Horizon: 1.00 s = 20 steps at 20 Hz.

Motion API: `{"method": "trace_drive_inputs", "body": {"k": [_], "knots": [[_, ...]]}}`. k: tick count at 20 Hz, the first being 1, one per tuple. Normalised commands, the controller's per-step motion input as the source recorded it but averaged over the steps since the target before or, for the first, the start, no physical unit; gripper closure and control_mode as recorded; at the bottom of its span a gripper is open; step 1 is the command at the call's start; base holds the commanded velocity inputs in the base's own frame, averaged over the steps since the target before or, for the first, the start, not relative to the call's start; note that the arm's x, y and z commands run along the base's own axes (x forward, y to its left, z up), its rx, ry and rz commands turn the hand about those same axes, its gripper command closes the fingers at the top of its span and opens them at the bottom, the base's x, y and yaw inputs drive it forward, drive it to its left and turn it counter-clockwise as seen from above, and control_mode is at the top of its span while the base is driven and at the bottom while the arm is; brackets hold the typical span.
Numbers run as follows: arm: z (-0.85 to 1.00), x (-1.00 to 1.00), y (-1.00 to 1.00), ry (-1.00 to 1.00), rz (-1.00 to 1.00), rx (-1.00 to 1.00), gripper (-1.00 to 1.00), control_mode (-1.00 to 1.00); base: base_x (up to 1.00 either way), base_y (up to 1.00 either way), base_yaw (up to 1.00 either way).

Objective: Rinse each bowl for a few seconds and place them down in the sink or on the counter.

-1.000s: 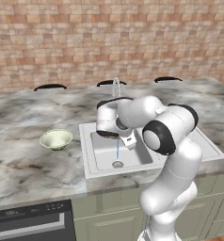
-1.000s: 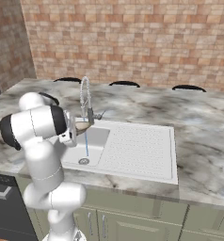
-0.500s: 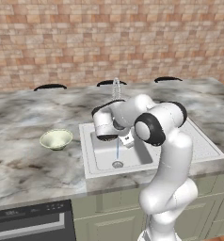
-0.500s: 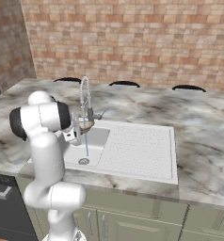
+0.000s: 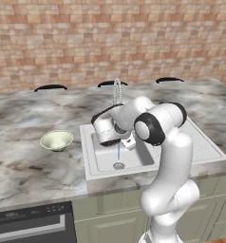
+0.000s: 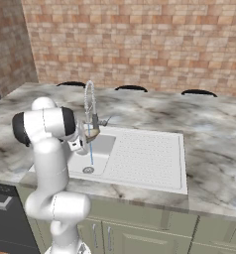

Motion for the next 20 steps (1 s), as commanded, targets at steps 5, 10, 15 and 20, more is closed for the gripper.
{"method": "trace_drive_inputs", "body": {"k": [5, 10, 15, 20], "knots": [[0.24, -0.09, -0.08, 0.00, -0.05, -0.03, 1.00, -1.00, 0.00, 0.00, 0.00], [0.36, -0.10, -0.15, 0.00, -0.07, -0.02, 1.00, -1.00, 0.00, 0.00, 0.00], [0.31, -0.16, -0.25, 0.00, -0.08, 0.00, 1.00, -1.00, 0.00, 0.00, 0.00], [0.27, -0.20, -0.30, 0.01, -0.09, 0.00, 1.00, -1.00, 0.00, 0.00, 0.00]]}}
